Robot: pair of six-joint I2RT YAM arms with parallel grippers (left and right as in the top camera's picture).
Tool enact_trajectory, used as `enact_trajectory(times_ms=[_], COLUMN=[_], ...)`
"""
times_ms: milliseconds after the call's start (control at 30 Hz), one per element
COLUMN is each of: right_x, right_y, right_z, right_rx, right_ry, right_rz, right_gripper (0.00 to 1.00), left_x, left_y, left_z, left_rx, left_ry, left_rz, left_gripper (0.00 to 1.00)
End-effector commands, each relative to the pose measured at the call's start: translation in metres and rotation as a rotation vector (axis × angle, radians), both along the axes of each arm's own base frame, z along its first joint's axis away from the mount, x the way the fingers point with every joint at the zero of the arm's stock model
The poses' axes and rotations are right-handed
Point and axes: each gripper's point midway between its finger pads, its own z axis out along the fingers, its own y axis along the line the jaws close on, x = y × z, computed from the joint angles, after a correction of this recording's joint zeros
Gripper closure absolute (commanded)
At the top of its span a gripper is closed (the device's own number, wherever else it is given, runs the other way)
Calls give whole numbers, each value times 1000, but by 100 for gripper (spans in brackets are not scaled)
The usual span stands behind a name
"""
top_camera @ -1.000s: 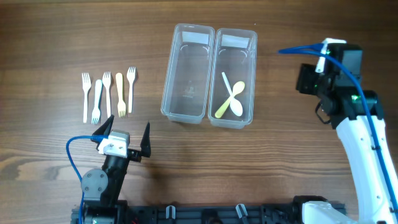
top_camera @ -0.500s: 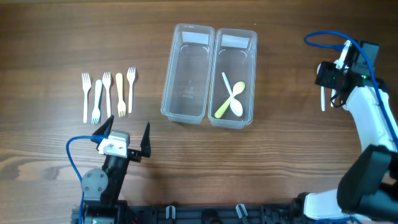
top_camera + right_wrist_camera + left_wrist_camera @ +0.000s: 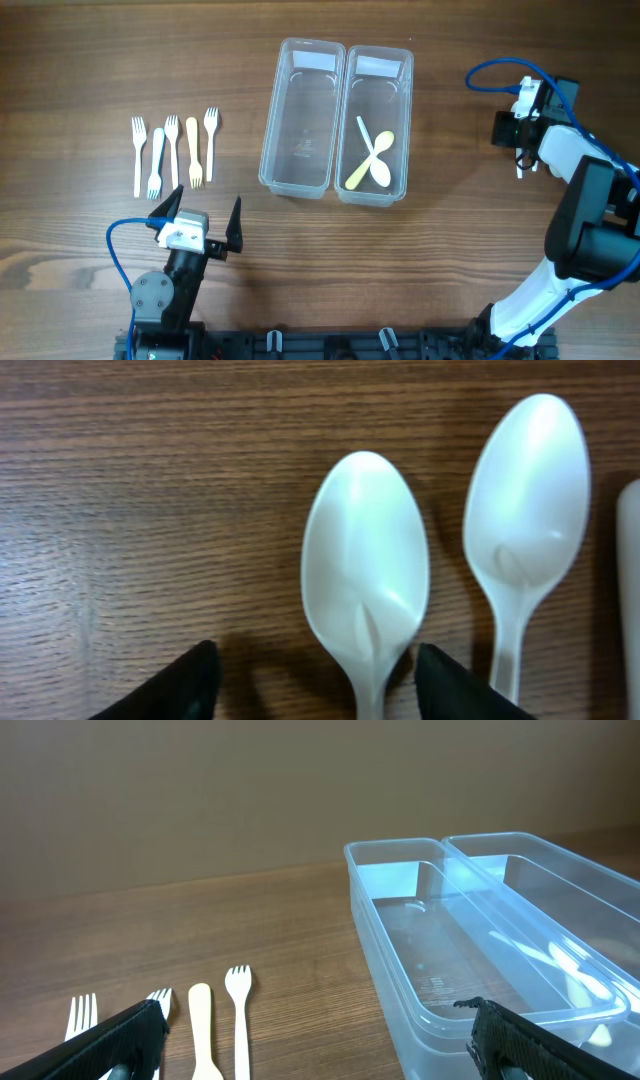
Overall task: Pack container
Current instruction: 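Return right gripper to spoons and grasp another white spoon, then drop white spoon into right container with right gripper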
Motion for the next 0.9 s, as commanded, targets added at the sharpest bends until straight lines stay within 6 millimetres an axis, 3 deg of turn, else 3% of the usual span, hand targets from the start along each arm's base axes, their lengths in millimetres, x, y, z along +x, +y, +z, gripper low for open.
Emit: enact_trajectory(times_ms=[0, 67, 200, 333, 433, 567, 633, 700, 767, 867], right_x=[-15, -18, -23, -22, -14, 10, 16, 11, 1, -9], right_y=[13, 15, 17, 37, 51, 94, 122, 149, 177, 218], right_z=[-34, -35, -37, -35, -15, 70, 133, 183, 219, 242], right_rx=[70, 93, 115, 217, 316, 541, 634, 676, 683, 677], right_ry=[85, 95, 115, 102, 73, -115, -251, -340, -392, -410], right_rz=[21, 0, -27, 19, 19, 132, 219, 302, 374, 419], right_gripper=[58, 78, 96, 96, 96, 96, 96, 95, 96, 96], left_x=[0, 0, 0, 0, 0, 0, 0, 0, 0, 0], left_y=[1, 1, 1, 1, 1, 1, 1, 1, 1, 1], left_z=[-2, -2, -2, -2, -2, -2, -2, -2, -2, -2], left_rx=[14, 14, 14, 14, 14, 14, 14, 14, 15, 14], left_ry=[-3, -3, -3, -3, -3, -3, -3, -3, -4, -3], left_rz=[2, 2, 2, 2, 2, 2, 2, 2, 2, 2], left_gripper=[0, 0, 0, 0, 0, 0, 0, 0, 0, 0])
